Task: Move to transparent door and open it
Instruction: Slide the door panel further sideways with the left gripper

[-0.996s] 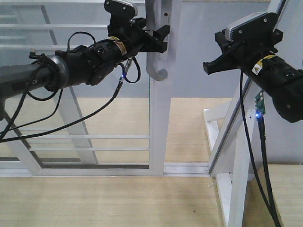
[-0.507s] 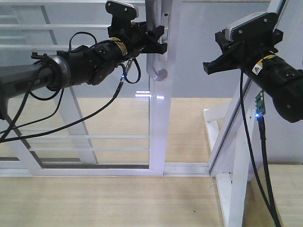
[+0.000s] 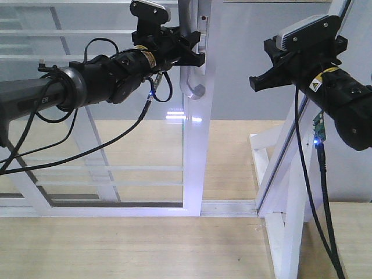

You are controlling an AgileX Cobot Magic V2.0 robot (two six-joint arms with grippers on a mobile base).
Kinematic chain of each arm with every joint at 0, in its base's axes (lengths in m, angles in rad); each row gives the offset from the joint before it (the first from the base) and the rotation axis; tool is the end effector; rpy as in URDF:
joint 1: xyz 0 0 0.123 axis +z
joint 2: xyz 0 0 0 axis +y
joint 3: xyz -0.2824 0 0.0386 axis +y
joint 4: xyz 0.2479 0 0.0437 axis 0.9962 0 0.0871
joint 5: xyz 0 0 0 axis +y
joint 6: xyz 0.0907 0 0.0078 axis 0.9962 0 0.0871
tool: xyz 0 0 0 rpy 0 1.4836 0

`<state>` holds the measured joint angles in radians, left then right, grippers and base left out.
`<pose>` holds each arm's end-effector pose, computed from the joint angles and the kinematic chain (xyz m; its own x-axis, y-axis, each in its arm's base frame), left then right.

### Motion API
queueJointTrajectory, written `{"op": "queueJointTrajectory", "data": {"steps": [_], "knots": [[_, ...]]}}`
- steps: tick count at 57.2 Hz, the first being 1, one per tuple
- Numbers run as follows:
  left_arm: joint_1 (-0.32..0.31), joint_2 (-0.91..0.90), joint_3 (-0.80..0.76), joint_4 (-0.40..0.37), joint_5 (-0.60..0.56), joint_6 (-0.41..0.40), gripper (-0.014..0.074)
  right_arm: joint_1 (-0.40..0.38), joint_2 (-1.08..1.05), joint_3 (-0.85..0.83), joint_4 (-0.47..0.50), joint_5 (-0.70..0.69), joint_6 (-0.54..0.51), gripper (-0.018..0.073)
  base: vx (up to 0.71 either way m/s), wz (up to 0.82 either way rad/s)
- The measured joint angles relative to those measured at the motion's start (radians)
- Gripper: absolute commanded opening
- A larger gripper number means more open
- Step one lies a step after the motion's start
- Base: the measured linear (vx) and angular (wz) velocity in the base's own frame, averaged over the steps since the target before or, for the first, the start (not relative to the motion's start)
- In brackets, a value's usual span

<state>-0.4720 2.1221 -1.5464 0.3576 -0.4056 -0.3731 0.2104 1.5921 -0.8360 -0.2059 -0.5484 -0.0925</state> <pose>0.4416 -0.2395 0.2354 -0.1185 0.0134 -0.9929 0.5681 0.8210 -0.0567 0.3351 0.0815 0.2544 -0.0396 -0.2785 -0.9596 -0.3335 0.9090 -0.2501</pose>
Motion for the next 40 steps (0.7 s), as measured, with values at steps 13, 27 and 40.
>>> {"op": "queueJointTrajectory", "data": {"steps": [13, 27, 40], "knots": [[0.007, -0.010, 0.000, -0.007, 0.028, 0.004, -0.0003, 0.000, 0.000, 0.000, 0.000, 0.000, 0.000, -0.0006, 0.00, 0.00], [0.026, -0.035, 0.004, 0.000, 0.090, 0.019, 0.0000, 0.000, 0.000, 0.000, 0.000, 0.000, 0.000, -0.0006, 0.00, 0.00], [0.045, -0.057, 0.013, 0.003, 0.140, 0.020, 0.0000, 0.000, 0.000, 0.000, 0.000, 0.000, 0.000, -0.0006, 0.00, 0.00]]}}
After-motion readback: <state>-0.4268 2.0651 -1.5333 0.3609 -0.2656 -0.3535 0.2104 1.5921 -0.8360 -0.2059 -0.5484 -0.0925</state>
